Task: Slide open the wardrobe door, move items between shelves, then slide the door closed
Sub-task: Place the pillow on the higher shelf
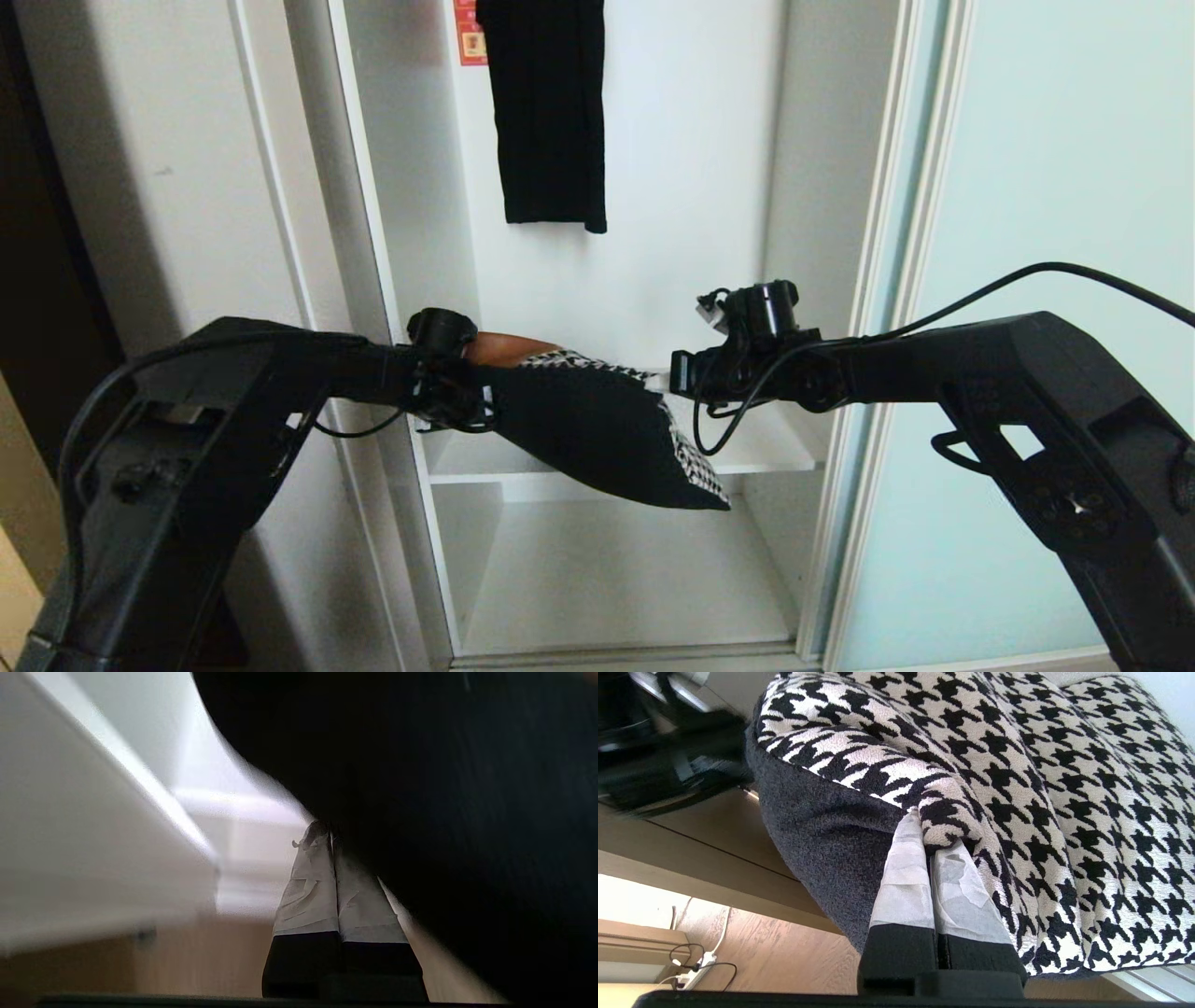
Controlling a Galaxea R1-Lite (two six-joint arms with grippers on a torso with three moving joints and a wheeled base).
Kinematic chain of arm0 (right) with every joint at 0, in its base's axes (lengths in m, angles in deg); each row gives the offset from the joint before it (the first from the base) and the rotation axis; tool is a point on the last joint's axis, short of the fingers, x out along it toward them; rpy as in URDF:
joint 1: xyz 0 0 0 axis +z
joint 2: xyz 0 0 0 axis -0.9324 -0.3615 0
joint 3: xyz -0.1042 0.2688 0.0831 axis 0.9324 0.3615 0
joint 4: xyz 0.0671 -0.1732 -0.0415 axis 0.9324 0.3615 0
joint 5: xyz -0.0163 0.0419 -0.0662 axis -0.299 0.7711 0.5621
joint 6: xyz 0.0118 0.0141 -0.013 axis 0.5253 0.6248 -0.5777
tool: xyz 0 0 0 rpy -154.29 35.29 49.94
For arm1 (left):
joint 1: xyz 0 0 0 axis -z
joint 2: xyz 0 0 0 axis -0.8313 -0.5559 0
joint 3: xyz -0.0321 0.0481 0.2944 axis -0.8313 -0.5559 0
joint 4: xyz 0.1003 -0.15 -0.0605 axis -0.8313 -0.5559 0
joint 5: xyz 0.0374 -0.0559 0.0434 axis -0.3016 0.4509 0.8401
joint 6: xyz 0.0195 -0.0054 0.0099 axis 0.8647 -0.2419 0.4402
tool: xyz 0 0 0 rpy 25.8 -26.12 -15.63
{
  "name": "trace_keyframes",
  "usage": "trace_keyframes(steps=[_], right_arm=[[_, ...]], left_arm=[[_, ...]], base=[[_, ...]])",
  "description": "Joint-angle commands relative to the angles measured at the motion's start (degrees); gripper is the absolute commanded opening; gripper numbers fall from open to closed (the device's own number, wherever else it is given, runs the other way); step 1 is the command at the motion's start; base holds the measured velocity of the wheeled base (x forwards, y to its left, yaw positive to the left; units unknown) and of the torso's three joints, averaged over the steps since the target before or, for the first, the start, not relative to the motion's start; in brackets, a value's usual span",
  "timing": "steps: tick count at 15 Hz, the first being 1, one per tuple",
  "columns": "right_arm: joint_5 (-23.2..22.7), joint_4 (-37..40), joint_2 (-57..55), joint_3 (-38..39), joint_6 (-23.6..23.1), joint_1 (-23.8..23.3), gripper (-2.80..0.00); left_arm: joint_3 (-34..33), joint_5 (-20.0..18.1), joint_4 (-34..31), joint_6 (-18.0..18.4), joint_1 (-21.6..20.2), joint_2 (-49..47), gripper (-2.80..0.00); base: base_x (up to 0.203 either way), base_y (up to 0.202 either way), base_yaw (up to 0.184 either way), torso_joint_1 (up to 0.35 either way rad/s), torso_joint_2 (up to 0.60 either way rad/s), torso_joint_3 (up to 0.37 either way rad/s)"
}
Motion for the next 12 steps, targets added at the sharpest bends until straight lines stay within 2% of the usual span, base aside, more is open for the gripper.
trace_keyframes(steps=[1, 3, 5, 8, 10, 12], right_arm=[[-0.2, 0.4, 0.0, 0.0, 0.0, 0.6, -2.8], [0.1, 1.0, 0.0, 0.5, -0.2, 1.8, -2.8], [0.5, 2.1, 0.1, 0.3, -0.5, 3.0, -2.8], [0.5, 3.0, -0.2, 0.5, -1.7, 4.5, -2.8], [0.5, 4.4, -0.7, 0.0, -2.6, 5.0, -2.8], [0.6, 4.1, -0.8, 0.0, -2.6, 5.0, -2.8]], left_arm=[[1.5, 3.1, 9.0, -0.1, 0.0, -5.4, -2.8], [1.5, 4.2, 15.2, -0.1, 0.0, -7.0, -2.8], [1.5, 4.6, 17.2, 0.0, 0.0, -8.9, -2.8], [1.5, 4.6, 24.4, 0.1, 0.0, -11.2, -2.8], [1.5, 4.8, 24.8, 1.9, 0.0, -11.9, -2.8], [1.4, 8.0, 27.1, 4.8, 0.0, -12.3, -2.8]], base=[[0.0, 0.0, 0.0, 0.0, 0.0, 0.0], [0.0, 0.0, 0.0, 0.0, 0.0, 0.0], [0.0, 0.0, 0.0, 0.0, 0.0, 0.0], [0.0, 0.0, 0.0, 0.0, 0.0, 0.0], [0.0, 0.0, 0.0, 0.0, 0.0, 0.0], [0.0, 0.0, 0.0, 0.0, 0.0, 0.0]])
